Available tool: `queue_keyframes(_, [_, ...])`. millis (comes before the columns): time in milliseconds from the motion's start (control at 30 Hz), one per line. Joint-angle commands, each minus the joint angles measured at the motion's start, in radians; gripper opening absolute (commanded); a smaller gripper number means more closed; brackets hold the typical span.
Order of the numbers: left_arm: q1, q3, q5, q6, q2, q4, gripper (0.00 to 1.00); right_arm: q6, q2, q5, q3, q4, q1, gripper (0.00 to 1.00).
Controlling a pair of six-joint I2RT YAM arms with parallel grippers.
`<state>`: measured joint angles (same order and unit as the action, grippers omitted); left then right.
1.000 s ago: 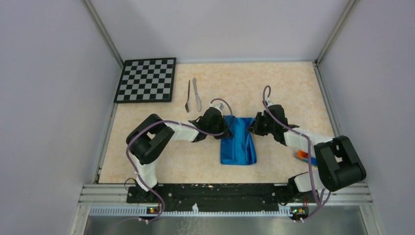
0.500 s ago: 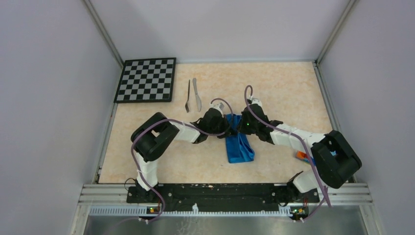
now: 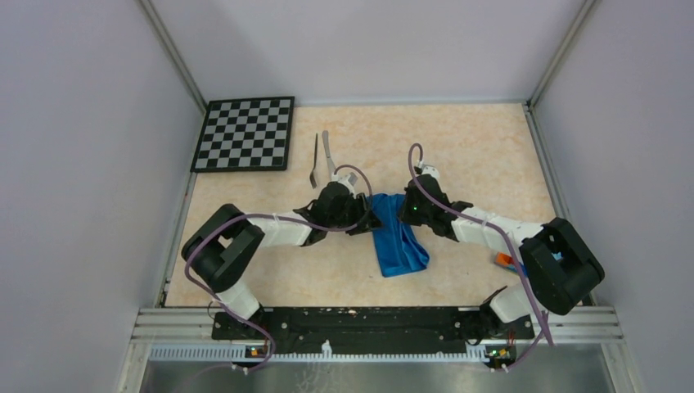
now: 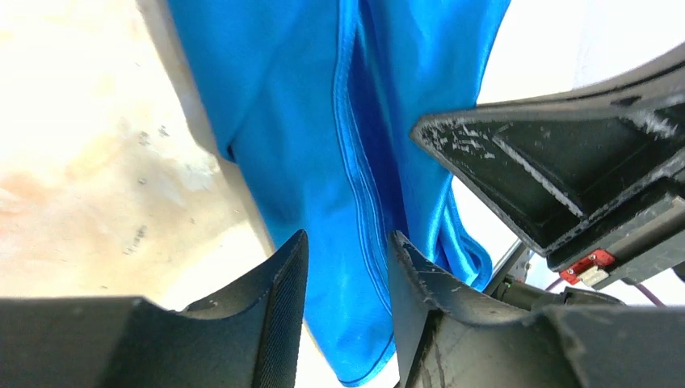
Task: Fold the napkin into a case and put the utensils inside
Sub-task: Fold the 2/3-rectangle-folded napkin at the center of the board.
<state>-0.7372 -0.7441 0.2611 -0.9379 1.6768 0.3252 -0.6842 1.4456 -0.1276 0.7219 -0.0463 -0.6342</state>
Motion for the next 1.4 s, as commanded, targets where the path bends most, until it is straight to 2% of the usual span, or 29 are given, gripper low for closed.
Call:
queue_keyframes(0, [0.038, 0.01, 0.018, 0.034, -0.007, -0.008, 0.45, 0.011, 0.005, -0.007, 0.051, 0.009, -0.005, 0.0])
queue_keyframes(100, [0.039, -0.015, 0.032, 0.045, 0.056, 0.006, 0.39, 0.01, 0.015, -0.016, 0.073, -0.005, -0.015, 0.0])
queue_keyframes(200, [0.037, -0.03, 0.032, 0.041, 0.118, 0.021, 0.27, 0.004, 0.026, -0.033, 0.099, -0.028, -0.034, 0.0])
queue_keyframes(367, [0.027, -0.04, 0.039, 0.028, 0.16, 0.044, 0.2, -0.017, 0.061, -0.065, 0.135, -0.041, -0.089, 0.0])
queue_keyframes(667, [0.026, -0.021, 0.026, 0.032, 0.138, 0.034, 0.18, -0.031, 0.16, -0.053, 0.136, 0.035, -0.127, 0.0])
queue_keyframes(833, [0.028, -0.016, 0.025, 0.042, 0.141, 0.041, 0.16, -0.021, 0.154, -0.02, 0.113, 0.089, -0.128, 0.0])
queue_keyframes(1100, [0.029, -0.012, 0.026, 0.058, 0.143, 0.058, 0.15, -0.104, 0.156, 0.008, 0.044, 0.211, -0.126, 0.0])
queue_keyframes(1367, [0.03, 0.015, -0.029, 0.122, 0.053, -0.048, 0.23, -0.036, 0.165, 0.032, 0.0, 0.263, -0.106, 0.0])
